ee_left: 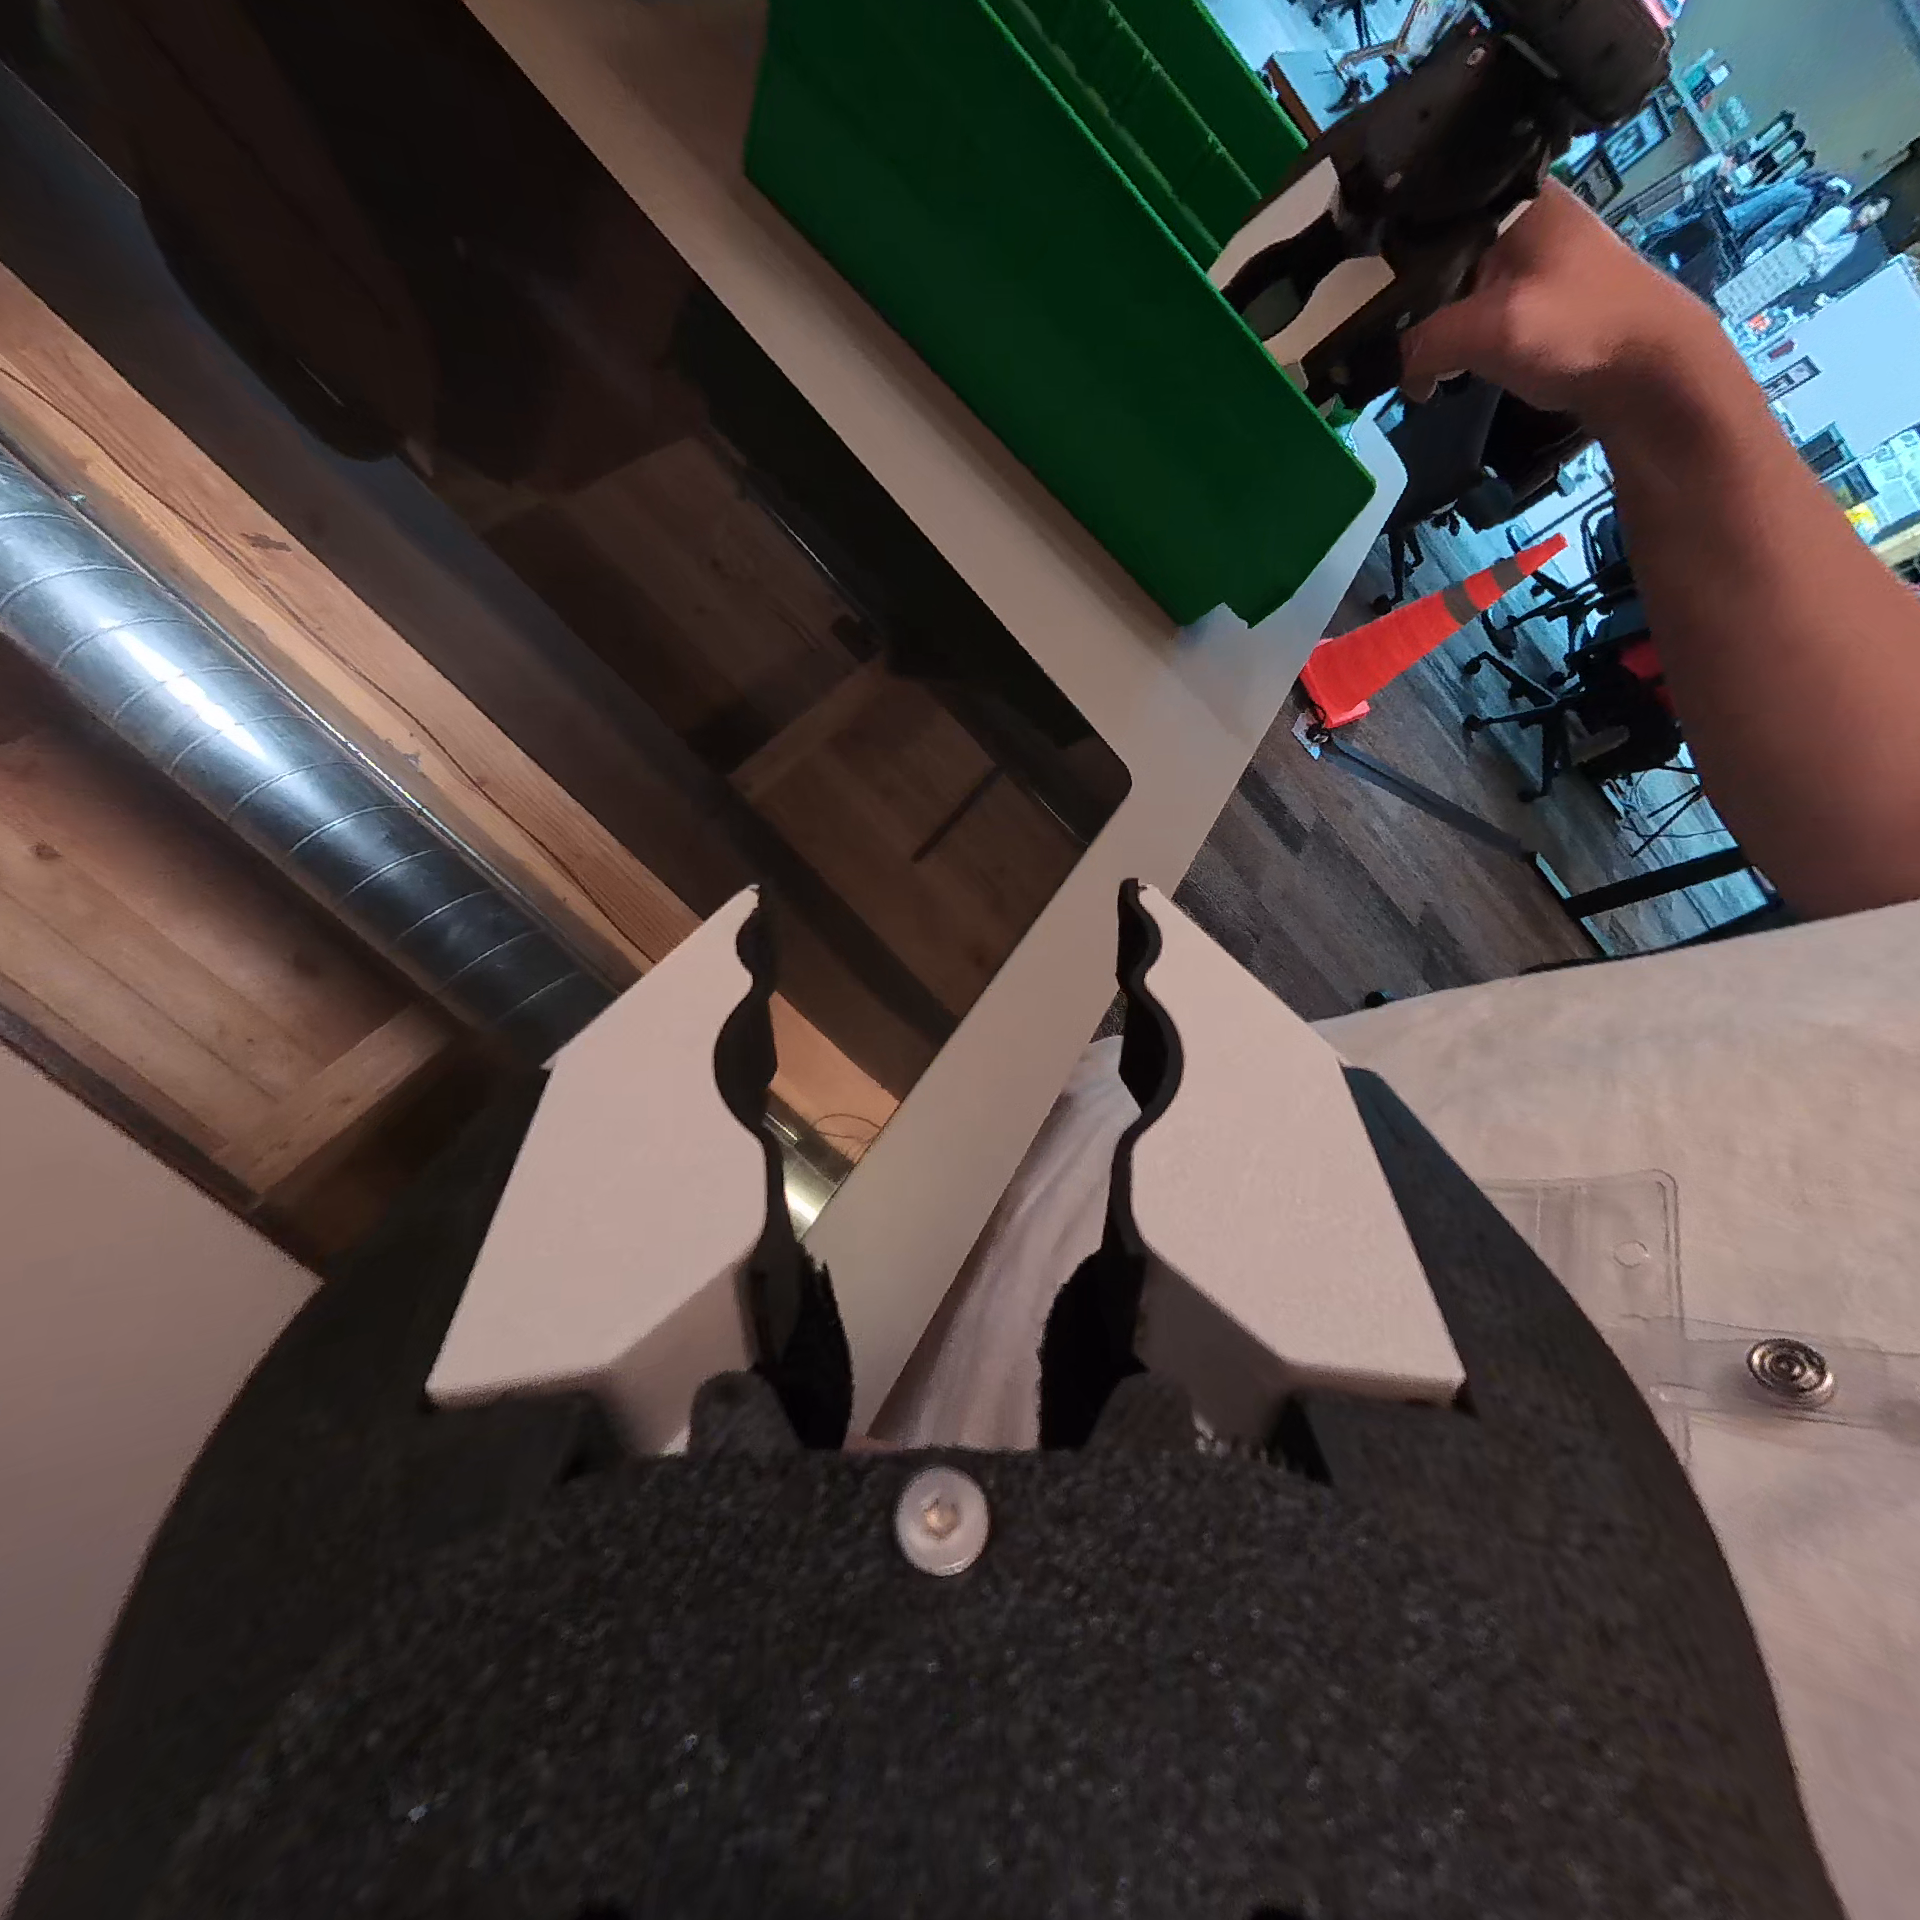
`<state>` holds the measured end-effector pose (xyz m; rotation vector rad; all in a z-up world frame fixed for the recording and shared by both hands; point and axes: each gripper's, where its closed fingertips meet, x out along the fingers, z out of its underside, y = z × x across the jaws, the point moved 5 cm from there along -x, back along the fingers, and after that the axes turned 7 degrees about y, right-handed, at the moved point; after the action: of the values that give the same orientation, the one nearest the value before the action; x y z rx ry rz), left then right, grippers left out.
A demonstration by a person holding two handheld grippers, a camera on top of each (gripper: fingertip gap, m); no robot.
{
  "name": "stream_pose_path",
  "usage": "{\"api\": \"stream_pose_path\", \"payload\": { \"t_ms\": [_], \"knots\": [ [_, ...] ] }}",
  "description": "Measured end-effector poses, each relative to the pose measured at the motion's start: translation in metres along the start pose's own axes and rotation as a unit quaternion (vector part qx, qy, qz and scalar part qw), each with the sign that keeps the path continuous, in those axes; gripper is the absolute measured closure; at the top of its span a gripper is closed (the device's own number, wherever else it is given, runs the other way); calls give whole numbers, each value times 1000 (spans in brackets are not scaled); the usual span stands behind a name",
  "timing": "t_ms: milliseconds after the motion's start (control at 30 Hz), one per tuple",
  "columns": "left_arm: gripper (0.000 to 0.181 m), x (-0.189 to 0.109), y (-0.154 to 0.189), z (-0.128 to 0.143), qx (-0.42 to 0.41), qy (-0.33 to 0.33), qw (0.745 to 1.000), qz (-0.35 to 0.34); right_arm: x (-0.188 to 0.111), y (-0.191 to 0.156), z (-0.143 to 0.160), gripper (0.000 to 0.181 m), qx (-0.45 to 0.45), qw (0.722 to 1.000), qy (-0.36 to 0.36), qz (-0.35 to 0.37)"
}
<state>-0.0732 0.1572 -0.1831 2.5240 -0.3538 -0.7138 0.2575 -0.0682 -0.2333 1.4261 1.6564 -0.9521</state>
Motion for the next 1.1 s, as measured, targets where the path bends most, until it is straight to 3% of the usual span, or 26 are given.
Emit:
{"api": "stream_pose_path", "payload": {
  "t_ms": [133, 267, 400, 467, 533, 633, 733, 933, 1000, 1100],
  "knots": [
    [115, -12, -1, 4, -7, 4, 1000, -20, -10, 7, -1, 119, 3, 999, 15, 28],
    [115, -55, -7, -3, -6, 21, 998, -67, -53, 8, -22, 117, 35, 990, 75, 110],
    [115, -126, -39, -16, 5, 46, 986, -158, -90, -27, -78, 117, 49, 959, 215, 180],
    [114, -159, -69, -21, 4, 51, 975, -216, -89, -62, -116, 105, 38, 939, 304, 156],
    [115, -178, -101, -28, 12, 46, 964, -262, -81, -98, -151, 104, 20, 919, 367, 141],
    [115, -181, -146, -34, 89, -16, 953, -289, -58, -159, -197, 101, -9, 894, 444, 63],
    [115, -163, -166, -40, 172, -76, 955, -229, -20, -211, -220, 98, -23, 890, 456, -25],
    [118, -141, -217, -22, 215, -234, 926, -205, 28, -269, -220, 101, -6, 889, 444, -112],
    [126, -133, -226, -19, 219, -249, 923, -197, 33, -276, -217, 101, 7, 888, 445, -118],
    [154, -124, -232, -16, 233, -265, 915, -194, 34, -280, -213, 102, 23, 886, 444, -128]
  ]
}}
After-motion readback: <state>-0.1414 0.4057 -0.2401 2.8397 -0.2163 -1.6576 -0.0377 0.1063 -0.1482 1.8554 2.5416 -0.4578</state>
